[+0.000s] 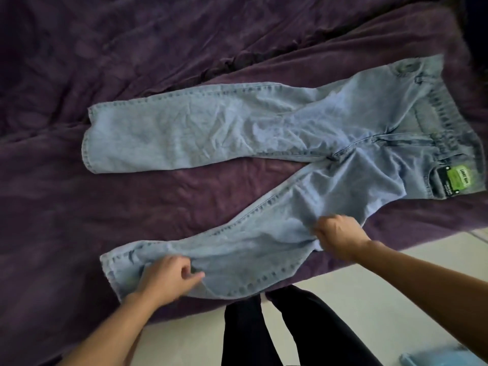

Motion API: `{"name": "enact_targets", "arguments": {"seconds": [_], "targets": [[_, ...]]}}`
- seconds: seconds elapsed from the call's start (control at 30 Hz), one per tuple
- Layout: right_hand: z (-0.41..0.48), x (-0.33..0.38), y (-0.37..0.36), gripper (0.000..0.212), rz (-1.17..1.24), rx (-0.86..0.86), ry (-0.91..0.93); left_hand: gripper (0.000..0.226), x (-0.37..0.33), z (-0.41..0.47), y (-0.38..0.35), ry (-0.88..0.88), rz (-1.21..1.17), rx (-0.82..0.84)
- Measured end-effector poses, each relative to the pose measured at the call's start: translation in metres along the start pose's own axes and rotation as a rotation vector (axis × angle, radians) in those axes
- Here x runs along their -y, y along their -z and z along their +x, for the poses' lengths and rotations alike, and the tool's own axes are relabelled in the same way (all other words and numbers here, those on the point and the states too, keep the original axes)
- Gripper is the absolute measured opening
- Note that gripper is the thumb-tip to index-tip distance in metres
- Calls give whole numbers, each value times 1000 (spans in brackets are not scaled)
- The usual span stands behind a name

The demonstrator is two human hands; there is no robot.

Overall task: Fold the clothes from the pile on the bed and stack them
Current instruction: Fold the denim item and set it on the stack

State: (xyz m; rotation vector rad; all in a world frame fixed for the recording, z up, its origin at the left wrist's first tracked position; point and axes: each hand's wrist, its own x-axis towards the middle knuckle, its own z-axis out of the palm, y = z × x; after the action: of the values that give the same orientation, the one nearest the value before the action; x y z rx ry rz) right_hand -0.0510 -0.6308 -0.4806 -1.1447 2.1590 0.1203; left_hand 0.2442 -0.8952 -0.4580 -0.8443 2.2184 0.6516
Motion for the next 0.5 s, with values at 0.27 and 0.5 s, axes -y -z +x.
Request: {"name": "enact_targets", "arguments": {"seconds": [0.27, 0.5], "targets": [[103, 74, 32, 44, 72, -220, 116, 73, 37, 54, 35, 682, -49, -207], [100, 113, 0, 24, 115, -240, 37, 33, 79, 23, 22, 191, 60, -491]]}}
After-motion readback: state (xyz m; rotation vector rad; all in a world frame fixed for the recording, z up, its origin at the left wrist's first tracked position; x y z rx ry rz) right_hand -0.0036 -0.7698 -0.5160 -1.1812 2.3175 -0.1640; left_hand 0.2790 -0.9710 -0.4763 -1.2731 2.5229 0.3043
